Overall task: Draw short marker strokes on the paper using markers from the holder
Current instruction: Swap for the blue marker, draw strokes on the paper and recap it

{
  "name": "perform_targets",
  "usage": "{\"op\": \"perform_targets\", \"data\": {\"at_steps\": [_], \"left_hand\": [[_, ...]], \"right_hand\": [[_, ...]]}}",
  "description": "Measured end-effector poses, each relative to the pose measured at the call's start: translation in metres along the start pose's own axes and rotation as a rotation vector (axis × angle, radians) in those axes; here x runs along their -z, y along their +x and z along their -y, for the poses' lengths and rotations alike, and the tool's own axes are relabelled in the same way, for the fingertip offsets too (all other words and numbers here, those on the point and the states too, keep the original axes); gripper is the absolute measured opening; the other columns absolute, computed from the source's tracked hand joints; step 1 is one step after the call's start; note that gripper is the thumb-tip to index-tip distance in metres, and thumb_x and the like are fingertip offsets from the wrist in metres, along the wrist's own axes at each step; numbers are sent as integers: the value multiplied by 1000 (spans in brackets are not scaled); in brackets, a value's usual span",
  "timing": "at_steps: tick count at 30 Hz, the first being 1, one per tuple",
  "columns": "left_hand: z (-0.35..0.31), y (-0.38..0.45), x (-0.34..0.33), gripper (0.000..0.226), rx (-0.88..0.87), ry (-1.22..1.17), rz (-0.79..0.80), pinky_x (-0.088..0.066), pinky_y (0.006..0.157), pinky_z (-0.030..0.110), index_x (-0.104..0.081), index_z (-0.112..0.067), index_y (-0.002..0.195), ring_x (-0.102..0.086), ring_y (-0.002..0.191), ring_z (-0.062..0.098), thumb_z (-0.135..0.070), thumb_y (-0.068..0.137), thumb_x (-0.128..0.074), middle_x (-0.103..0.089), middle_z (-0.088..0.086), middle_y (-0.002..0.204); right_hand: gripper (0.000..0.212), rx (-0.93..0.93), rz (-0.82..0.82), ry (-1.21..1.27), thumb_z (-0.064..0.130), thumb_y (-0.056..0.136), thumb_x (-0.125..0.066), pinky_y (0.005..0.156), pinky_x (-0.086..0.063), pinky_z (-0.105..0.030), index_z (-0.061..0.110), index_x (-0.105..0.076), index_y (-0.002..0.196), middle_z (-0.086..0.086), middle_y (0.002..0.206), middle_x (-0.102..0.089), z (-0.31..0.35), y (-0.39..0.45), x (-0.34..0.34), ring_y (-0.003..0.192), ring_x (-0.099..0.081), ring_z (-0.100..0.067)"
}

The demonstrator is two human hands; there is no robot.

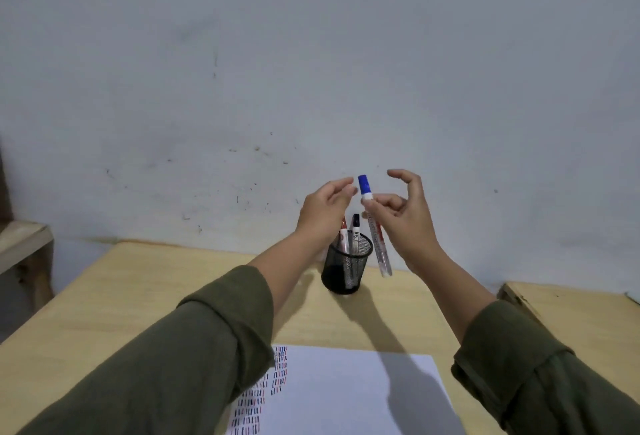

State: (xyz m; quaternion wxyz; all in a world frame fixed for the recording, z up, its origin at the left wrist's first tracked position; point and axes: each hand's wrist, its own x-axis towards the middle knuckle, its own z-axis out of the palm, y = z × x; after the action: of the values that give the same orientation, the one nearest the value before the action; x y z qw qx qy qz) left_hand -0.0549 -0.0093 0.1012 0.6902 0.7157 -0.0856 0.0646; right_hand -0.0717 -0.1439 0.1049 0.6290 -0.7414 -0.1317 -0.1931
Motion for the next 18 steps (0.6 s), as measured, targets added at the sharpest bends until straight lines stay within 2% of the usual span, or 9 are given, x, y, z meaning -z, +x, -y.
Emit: {"op": "perform_targets", "data": {"at_steps": [4, 6, 8, 9, 11, 12, 14, 16, 18], "left_hand": [[-10, -32, 7, 31, 60, -92, 69, -44, 54, -1, -59, -15, 126, -60, 89, 1, -20, 97, -49, -65, -2, 110], [-10, -49, 12, 28, 109, -152, 44, -42, 49, -1, -62, -11, 120, -59, 80, -2, -18, 95, -53, -67, -2, 99], [-9, -64, 17, 24, 155, -231, -41, -46, 65, 4, -64, -9, 114, -60, 83, 4, -19, 93, -56, -66, -7, 90], [-7, -70, 20, 24, 178, -268, -98, -46, 80, 12, -65, -9, 112, -60, 91, 7, -20, 93, -58, -66, -8, 89], [-3, -82, 26, 25, 236, -326, -225, -42, 103, 31, -67, -10, 109, -59, 109, 13, -26, 91, -60, -68, -5, 95], [-2, -89, 28, 28, 272, -345, -286, -39, 108, 38, -68, -10, 110, -59, 114, 18, -29, 89, -62, -68, 1, 101], [2, -101, 30, 36, 320, -369, -354, -34, 111, 45, -68, -9, 111, -61, 106, 20, -34, 86, -65, -68, 10, 105], [5, -112, 29, 36, 334, -380, -345, -33, 111, 46, -69, -10, 104, -60, 104, 17, -39, 83, -67, -70, 8, 105], [7, -119, 26, 28, 332, -381, -329, -36, 109, 43, -66, -16, 87, -60, 102, 14, -43, 80, -69, -70, -1, 93]], "right_hand": [[42, -51, 90, 23, 11, 85, -66, 67, -50, -14, 22, -43, 118, -4, 82, -74, 12, -40, -5, 73, -68, -7], [40, -72, 123, 9, 13, 86, -66, 66, -49, -14, 23, -45, 118, -6, 81, -74, 19, -57, -5, 71, -67, -7], [36, -108, 151, -8, 14, 86, -65, 58, -46, -10, 23, -48, 117, -1, 70, -72, 28, -72, -4, 61, -65, -5], [34, -127, 165, -18, 16, 87, -65, 54, -44, -10, 22, -50, 116, 2, 64, -69, 32, -80, -2, 56, -62, -4], [30, -165, 191, 21, 19, 86, -66, 52, -43, -14, 22, -55, 114, -3, 68, -69, 36, -94, 2, 53, -58, -7], [28, -186, 190, 88, 18, 86, -65, 54, -44, -17, 23, -58, 112, -9, 73, -69, 37, -101, 4, 54, -57, -11], [23, -212, 172, 222, 13, 86, -65, 58, -45, -24, 22, -63, 107, -14, 78, -66, 35, -113, 3, 55, -55, -16], [21, -214, 142, 278, 10, 85, -64, 61, -43, -27, 20, -66, 104, -11, 74, -65, 33, -123, -1, 57, -54, -18], [21, -217, 113, 345, 12, 86, -64, 60, -44, -26, 14, -66, 106, -9, 70, -65, 33, -129, -7, 57, -55, -18]]}}
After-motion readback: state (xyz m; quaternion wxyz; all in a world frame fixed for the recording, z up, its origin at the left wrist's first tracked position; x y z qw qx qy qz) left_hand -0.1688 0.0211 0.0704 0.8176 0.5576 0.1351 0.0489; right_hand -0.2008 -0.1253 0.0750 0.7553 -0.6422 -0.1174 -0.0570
